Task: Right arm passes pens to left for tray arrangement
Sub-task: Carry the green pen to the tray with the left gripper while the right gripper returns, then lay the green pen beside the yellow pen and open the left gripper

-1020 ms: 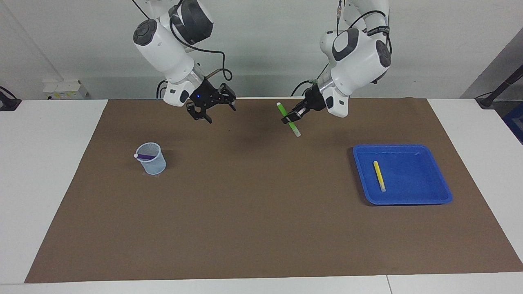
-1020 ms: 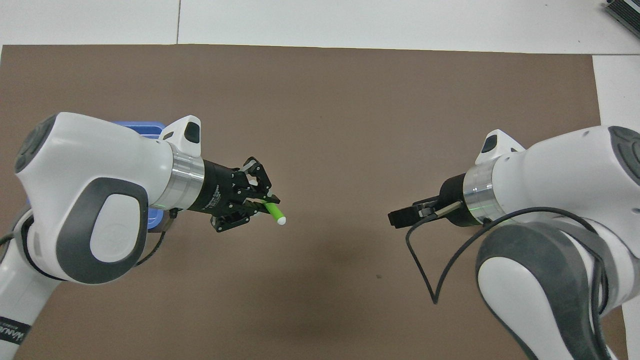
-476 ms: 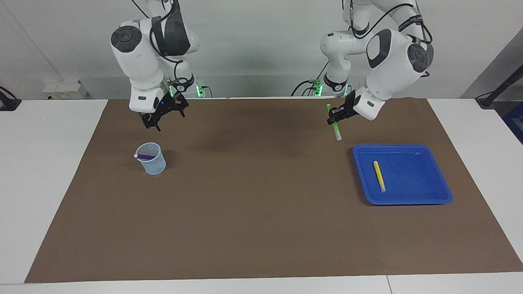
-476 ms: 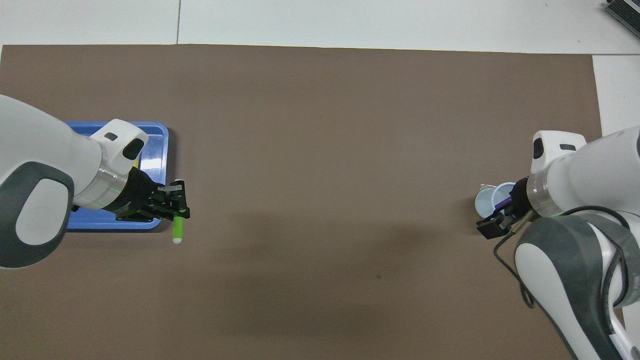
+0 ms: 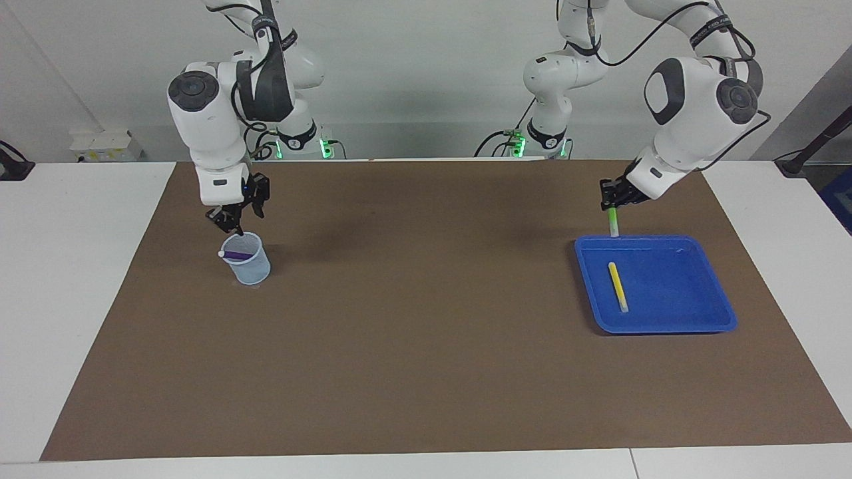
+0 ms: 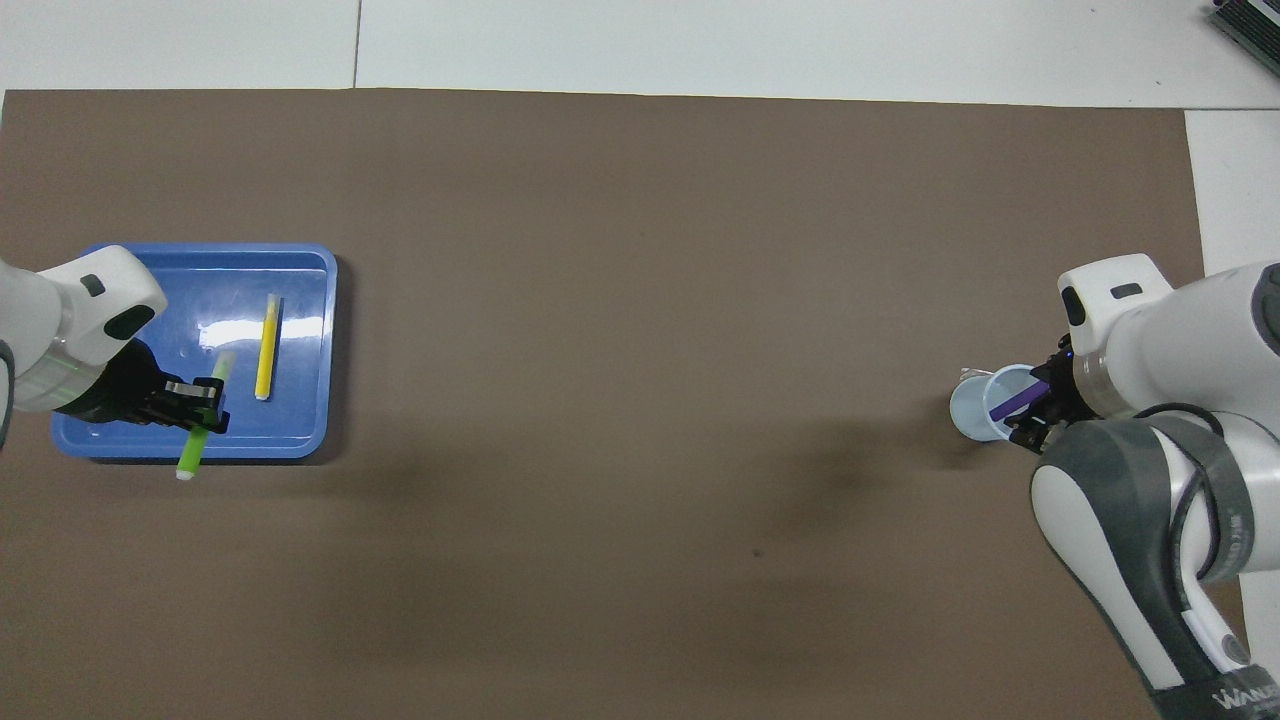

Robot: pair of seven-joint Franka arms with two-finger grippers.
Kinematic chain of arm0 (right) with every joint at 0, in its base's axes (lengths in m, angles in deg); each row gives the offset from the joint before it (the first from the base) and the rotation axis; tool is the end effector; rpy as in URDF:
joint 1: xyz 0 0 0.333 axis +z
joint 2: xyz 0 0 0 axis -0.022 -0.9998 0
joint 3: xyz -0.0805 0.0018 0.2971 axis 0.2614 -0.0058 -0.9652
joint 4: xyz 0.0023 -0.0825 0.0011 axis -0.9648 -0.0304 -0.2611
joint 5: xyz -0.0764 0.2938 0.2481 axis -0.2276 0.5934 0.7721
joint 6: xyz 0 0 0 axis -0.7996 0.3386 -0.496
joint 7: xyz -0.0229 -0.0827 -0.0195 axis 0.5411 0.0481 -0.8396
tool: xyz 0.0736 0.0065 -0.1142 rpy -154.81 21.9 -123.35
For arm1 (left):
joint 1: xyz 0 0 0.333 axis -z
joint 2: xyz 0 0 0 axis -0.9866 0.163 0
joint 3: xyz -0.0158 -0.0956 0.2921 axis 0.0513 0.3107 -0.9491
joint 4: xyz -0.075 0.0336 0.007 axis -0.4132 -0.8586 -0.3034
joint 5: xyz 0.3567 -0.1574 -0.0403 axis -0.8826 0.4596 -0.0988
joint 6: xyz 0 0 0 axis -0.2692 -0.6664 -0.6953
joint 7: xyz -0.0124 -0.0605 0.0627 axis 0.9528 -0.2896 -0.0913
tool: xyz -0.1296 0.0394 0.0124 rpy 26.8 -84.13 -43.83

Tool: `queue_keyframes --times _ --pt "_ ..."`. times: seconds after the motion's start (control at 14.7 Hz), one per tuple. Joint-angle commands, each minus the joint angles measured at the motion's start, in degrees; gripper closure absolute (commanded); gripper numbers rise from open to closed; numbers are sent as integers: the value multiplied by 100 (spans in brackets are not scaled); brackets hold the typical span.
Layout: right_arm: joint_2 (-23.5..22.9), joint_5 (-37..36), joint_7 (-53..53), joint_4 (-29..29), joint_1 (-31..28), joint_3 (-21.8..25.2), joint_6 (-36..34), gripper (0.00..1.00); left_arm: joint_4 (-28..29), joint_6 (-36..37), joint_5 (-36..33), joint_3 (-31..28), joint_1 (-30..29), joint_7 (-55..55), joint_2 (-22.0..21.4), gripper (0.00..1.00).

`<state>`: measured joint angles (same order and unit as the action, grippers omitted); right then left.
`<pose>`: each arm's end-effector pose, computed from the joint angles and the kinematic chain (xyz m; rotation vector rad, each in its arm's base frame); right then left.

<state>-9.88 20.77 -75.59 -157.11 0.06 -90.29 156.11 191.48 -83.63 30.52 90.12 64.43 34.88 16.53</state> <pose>0.5192 0.0093 0.4168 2.6369 1.5524 -0.1129 0.5187 -0.0042 0.4334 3.0514 -0.1370 -0.3125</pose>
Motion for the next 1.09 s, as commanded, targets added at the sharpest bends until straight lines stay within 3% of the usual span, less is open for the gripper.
queue_keyframes --times 0.0,0.41,0.61,1.02 --pt "-123 -120 -1404 -149 -363 -88 472 42 95 -582 -350 61 -287 -318 270 100" --pt "-291 -120 -4192 -334 -328 -88 983 40 113 -1365 -938 61 -411 -345 718 100" --pt "-282 -120 -5555 -413 -389 -79 983 31 104 -1813 -1097 61 -499 -423 1113 100" --pt "-282 -120 -6691 -677 -548 -79 1221 31 104 -2587 -1265 52 -613 -397 1738 100"
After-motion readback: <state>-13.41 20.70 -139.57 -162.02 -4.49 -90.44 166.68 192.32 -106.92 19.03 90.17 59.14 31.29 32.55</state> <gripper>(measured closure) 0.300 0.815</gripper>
